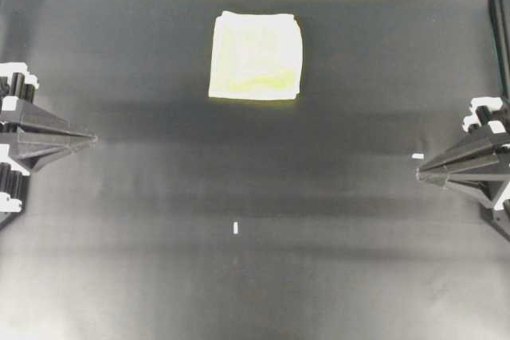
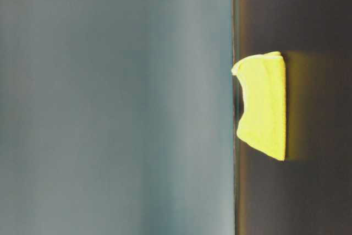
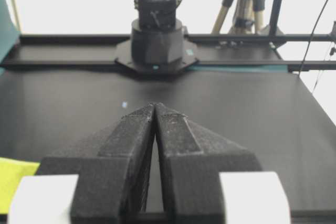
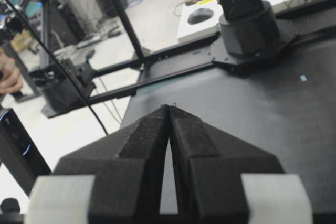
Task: Push a yellow cloth with the left arm to wipe the desk.
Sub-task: 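Reach the left gripper forward to the yellow cloth's near edge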
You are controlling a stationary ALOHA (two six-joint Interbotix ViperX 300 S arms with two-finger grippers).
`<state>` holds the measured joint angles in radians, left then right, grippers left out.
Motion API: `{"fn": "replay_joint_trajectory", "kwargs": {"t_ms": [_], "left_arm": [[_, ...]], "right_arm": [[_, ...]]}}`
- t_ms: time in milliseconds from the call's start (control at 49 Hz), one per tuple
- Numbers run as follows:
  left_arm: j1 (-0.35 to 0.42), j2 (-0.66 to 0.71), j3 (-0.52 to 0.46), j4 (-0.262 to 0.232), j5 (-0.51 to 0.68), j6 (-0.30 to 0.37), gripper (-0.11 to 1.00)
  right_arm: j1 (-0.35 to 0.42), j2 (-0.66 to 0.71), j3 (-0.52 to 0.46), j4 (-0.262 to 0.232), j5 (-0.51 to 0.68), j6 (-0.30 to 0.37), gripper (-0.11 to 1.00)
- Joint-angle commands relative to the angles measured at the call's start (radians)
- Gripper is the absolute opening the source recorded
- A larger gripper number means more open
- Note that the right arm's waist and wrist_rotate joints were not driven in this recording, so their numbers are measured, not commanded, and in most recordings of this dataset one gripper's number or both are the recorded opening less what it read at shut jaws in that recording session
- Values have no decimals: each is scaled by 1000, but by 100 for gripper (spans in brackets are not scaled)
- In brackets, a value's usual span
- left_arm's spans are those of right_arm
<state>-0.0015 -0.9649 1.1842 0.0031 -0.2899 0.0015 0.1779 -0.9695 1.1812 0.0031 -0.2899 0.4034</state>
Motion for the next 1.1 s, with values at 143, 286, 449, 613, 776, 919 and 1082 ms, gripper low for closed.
{"fn": "replay_joint_trajectory", "kwargs": {"t_ms": [143,286,449,613,776,919,1082], "left_arm": [[81,221,-74,41,-6,-3,0],[164,394,-137,41,-23,-3,0],[250,577,-227,40,-58,-6,0],[310,782,-345,40,-87,-9,1],[347,957,-479,40,-83,-18,14],[397,1097,-583,41,-81,-52,56],[460,1224,-664,41,-71,-81,89]], "right_arm": [[0,17,-8,0,23,0,0],[0,18,-6,0,58,0,0],[-2,18,-5,0,84,2,0],[0,15,-2,2,89,2,0],[0,12,0,0,91,2,0],[0,11,2,0,101,2,0],[0,8,8,2,114,0,0]]}}
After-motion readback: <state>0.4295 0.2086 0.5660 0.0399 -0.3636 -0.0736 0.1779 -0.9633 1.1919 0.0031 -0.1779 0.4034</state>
